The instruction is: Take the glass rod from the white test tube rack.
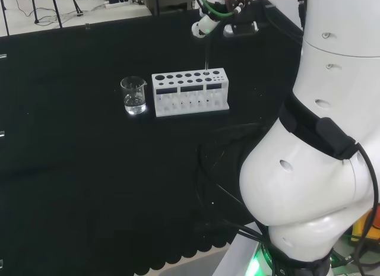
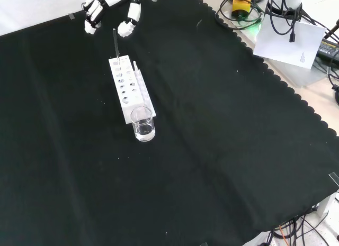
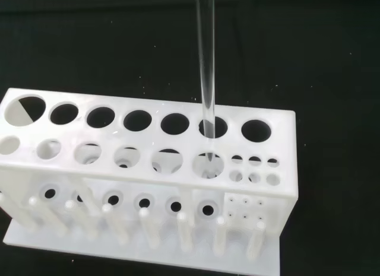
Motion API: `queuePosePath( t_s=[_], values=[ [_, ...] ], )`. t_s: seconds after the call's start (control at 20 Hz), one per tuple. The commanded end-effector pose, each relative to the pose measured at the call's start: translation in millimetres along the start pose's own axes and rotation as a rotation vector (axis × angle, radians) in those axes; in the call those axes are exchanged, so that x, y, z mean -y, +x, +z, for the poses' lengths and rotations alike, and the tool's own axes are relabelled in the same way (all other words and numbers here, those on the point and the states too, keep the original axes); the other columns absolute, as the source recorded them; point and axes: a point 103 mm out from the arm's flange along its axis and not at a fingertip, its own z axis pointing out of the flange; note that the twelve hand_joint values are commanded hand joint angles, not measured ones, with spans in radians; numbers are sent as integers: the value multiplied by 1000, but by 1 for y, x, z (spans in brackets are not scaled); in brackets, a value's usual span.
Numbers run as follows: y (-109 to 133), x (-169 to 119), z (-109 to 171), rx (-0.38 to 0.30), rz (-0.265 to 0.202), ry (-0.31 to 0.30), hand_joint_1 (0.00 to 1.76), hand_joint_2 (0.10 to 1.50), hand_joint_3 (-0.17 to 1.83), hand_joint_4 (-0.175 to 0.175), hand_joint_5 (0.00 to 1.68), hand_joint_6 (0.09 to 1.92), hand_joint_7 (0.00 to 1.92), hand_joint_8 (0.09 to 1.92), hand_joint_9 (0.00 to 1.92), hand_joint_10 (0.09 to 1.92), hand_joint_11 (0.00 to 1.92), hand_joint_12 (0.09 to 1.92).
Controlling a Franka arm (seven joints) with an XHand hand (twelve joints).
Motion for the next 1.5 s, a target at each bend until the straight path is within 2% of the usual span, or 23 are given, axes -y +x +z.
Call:
queuePosePath(
  t_s=[0.05, 0.15, 0.35, 0.5, 0.9, 1.0, 1.1, 1.25, 1.35, 1.4, 1.5],
  values=[
    [-3, -5, 10, -36, -58, -5, 597, 859, 618, -175, 438, 137, 587, 983, 706, 956, 321, 1394],
    [-6, -3, 11, -33, -58, -19, 645, 860, 612, -175, 446, 212, 676, 989, 795, 973, 436, 1371],
    [-4, -3, 10, -8, -48, -26, 745, 842, 639, -175, 410, 611, 831, 992, 951, 979, 635, 1319],
    [-2, -6, 11, -1, -42, -32, 803, 824, 671, -175, 427, 786, 916, 1001, 1053, 997, 769, 1275],
    [1, -10, 20, 6, -36, -22, 897, 807, 717, -175, 527, 916, 1063, 1016, 1197, 1028, 962, 1218],
    [3, -11, 21, 11, -38, -39, 921, 801, 728, -175, 575, 935, 1098, 1022, 1237, 1029, 1024, 1192],
    [5, -11, 19, 13, -45, -55, 972, 789, 743, -175, 646, 948, 1142, 1033, 1296, 1049, 1133, 1147],
    [12, -12, 17, 31, -57, -64, 1068, 768, 763, -175, 742, 956, 1184, 1060, 1412, 1068, 1416, 993],
    [18, -14, 18, 47, -62, -64, 1110, 930, 467, -175, 832, 1107, 1211, 1071, 1475, 1062, 1573, 896],
    [19, -15, 18, 49, -63, -64, 1123, 990, 344, -175, 863, 1128, 1225, 1075, 1513, 1052, 1643, 854],
    [20, -16, 17, 43, -61, -68, 1141, 1038, 222, -175, 912, 1109, 1241, 1090, 1567, 1040, 1734, 798]
  ],
)
